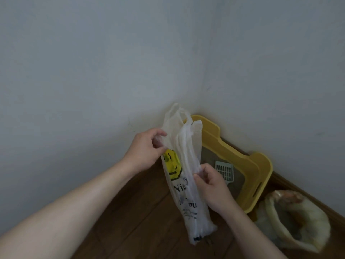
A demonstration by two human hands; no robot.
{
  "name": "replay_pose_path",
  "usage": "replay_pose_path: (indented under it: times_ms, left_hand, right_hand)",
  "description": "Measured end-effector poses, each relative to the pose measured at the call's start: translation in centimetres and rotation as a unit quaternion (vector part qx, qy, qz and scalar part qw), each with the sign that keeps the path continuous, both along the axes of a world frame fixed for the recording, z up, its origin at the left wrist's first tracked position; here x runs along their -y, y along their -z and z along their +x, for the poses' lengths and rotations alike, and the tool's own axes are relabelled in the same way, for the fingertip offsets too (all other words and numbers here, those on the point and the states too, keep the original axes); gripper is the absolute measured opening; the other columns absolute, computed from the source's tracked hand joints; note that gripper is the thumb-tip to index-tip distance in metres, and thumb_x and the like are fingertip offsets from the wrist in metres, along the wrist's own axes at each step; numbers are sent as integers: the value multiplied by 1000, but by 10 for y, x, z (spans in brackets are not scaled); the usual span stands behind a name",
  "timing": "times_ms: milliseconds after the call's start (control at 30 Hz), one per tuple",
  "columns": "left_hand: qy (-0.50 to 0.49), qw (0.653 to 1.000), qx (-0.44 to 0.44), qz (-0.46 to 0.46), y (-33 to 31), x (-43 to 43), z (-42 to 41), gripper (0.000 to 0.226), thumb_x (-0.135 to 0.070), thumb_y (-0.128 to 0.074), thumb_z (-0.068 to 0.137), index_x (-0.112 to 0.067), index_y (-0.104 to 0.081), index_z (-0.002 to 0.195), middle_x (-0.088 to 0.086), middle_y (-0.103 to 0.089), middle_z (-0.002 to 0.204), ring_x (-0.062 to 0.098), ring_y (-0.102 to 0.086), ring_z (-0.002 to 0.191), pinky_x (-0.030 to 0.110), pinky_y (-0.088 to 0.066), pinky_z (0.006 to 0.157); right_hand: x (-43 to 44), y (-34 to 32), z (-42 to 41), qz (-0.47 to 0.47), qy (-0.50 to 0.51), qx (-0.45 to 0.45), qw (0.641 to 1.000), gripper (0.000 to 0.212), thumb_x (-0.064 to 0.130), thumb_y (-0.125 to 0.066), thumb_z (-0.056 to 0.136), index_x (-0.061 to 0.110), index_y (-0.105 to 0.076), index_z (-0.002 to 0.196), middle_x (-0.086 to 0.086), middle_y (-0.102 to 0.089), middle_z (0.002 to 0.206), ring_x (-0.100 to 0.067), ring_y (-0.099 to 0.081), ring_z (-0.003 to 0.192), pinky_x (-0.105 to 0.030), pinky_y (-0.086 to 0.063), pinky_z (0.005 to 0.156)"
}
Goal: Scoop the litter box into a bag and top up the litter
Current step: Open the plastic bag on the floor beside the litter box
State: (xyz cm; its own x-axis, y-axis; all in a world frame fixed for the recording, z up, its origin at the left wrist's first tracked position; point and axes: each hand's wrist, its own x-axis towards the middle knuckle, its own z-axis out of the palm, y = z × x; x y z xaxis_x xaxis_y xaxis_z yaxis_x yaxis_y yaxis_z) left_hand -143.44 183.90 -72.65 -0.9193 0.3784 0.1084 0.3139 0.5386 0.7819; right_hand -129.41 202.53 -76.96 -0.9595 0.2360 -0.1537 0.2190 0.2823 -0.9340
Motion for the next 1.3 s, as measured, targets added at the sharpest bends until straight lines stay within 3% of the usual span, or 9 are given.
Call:
replay_pose_path:
  times_ms: [267, 433, 600, 800, 867, 1000, 1133, 1233, 1300]
  left_hand:
    - [35, 998, -48, 13, -4, 15, 16, 35, -2, -70, 81, -27, -57, 102, -8, -63, 78, 5, -62, 75, 22, -50, 69]
    - [75, 993, -85, -36, -6, 26, 28, 39, -2, -70, 82, -30, -51, 103, -9, -61, 79, 3, -61, 78, 18, -48, 71]
    - [78, 988, -112, -72, -1, 32, 32, 40, -6, -69, 83, -26, -46, 109, -7, -61, 80, 11, -62, 76, 36, -55, 73]
    - [87, 987, -93, -101, 13, 30, 33, 40, -1, -62, 84, -30, -39, 100, -3, -65, 85, 15, -65, 81, 41, -55, 72]
    - [91, 985, -83, -116, 21, 29, 32, 37, -1, -59, 84, -29, -39, 96, -2, -64, 86, 17, -64, 80, 43, -54, 70]
    - [82, 981, -69, -163, 42, 30, 35, 31, 2, -54, 80, -24, -39, 89, 0, -58, 81, 20, -58, 75, 46, -51, 66]
    - [36, 983, -49, -171, 55, 25, 39, 27, -5, -59, 85, -27, -44, 91, -5, -63, 86, 13, -60, 76, 34, -52, 65]
    - [27, 967, -62, -244, 58, 21, 35, 15, -18, -66, 86, -25, -59, 97, -6, -69, 96, 13, -65, 84, 29, -54, 71]
    - [33, 932, -116, -341, 58, 19, 29, 7, -30, -67, 83, -26, -69, 89, -9, -70, 85, 15, -64, 81, 30, -52, 70]
  right_hand:
    - [-3, -23, -20, 83, 45, 17, 995, 18, 24, -69, 89, 31, -58, 100, 11, -64, 95, -6, -61, 89, -22, -48, 73]
    - [7, -58, -54, 198, -70, -24, 977, 35, 23, -69, 90, 29, -55, 122, 15, -60, 108, -1, -58, 92, -21, -52, 76]
    - [14, -73, -98, 326, -209, -40, 921, 68, 22, -73, 85, 32, -41, 144, 9, -48, 138, -6, -53, 105, -25, -51, 84]
    - [20, -63, -126, 383, -320, -73, 864, 89, 24, -79, 80, 42, -27, 149, 2, -37, 142, -17, -40, 125, -28, -40, 94]
    - [22, -58, -133, 439, -343, -125, 821, 71, 31, -77, 81, 38, -41, 141, 2, -38, 139, -16, -37, 125, -29, -40, 97]
    - [18, -36, -128, 550, -341, -258, 717, 19, 41, -72, 82, 26, -69, 93, 2, -54, 115, -19, -45, 107, -37, -47, 88]
    - [4, -3, -112, 553, -331, -312, 698, 15, 35, -77, 75, 22, -70, 71, 2, -65, 103, -27, -54, 108, -42, -46, 84]
    - [0, 8, -110, 550, -344, -315, 693, 12, 31, -75, 77, 21, -71, 72, 3, -71, 95, -27, -57, 111, -45, -43, 98]
    - [0, 14, -111, 548, -358, -320, 685, 10, 28, -73, 77, 21, -70, 70, 3, -73, 86, -26, -60, 111, -45, -34, 111]
